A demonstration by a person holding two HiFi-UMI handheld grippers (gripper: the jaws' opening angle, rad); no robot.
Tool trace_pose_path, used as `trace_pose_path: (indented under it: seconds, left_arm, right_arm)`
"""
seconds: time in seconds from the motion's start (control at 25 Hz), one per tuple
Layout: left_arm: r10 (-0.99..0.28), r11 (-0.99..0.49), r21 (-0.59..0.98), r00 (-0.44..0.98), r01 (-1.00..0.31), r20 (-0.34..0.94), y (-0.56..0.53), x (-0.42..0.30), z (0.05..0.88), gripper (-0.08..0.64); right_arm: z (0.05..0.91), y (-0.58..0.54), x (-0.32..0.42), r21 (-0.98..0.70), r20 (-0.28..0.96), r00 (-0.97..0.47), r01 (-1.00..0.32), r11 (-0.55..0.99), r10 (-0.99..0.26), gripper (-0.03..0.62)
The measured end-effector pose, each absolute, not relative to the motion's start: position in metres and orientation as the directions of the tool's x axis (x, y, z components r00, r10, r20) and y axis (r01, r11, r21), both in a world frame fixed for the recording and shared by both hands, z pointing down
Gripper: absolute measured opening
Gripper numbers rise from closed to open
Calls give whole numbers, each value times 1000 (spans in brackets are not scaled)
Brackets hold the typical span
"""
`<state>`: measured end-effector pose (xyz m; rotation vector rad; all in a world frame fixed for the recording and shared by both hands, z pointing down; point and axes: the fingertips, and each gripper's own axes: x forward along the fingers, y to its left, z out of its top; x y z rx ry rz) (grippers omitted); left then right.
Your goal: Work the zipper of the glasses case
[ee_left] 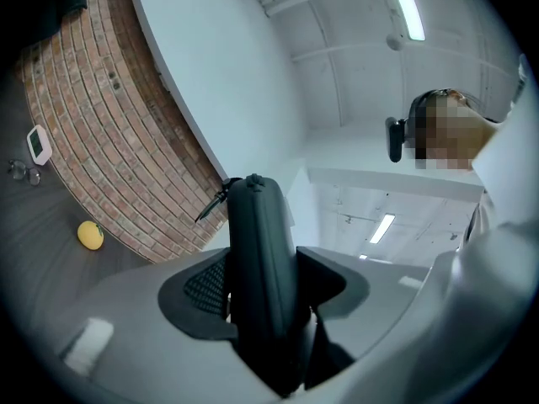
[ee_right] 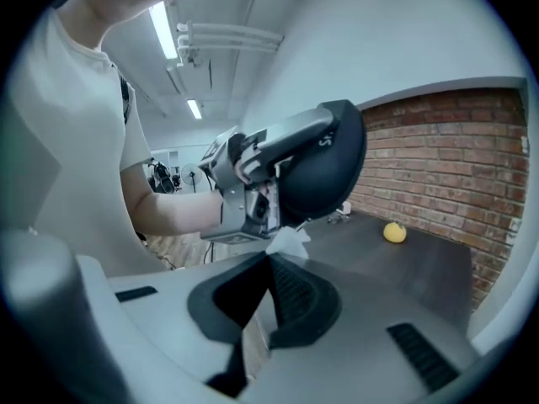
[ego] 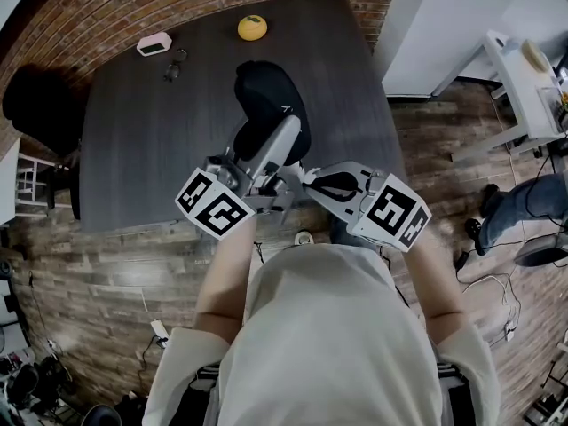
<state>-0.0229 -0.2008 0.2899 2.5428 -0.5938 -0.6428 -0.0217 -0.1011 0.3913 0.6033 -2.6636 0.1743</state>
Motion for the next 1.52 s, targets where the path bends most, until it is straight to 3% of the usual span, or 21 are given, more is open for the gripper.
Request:
trace_pose_path:
  seconds: [0.28,0.48,0.64,0.92,1.16,1.52]
  left_arm:
    - [-504,-783,558,807,-275,-309,-210,-13,307,233]
    - [-529,-748,589,811,-306,-251,-229,-6,335,239]
    - [-567,-701,598,812,-389,-137,-250,1,375,244]
    - [-578,-618,627,814,-474,46,-266,21,460,247]
    - [-560,-510,647,790,-566,250,-276,48,534,252]
    - [-492,-445,488,660,-751,568,-301,64,604,256]
  right_arm:
    - [396,-93,-36,-137,335,-875,-411,901,-348,5]
    - [423,-106,-16,-76,392,-795,-530,844,-464,22]
    - [462,-108,24,-151,444,-725,-640,753,-527,62]
    - [488,-118,81,-176,458,-632,-753,634,-625,8]
    - [500,-132,102,-203,462,-631,-759,619,-623,5]
    - [510,-161,115,-227,460,-659,-735,639,-595,5]
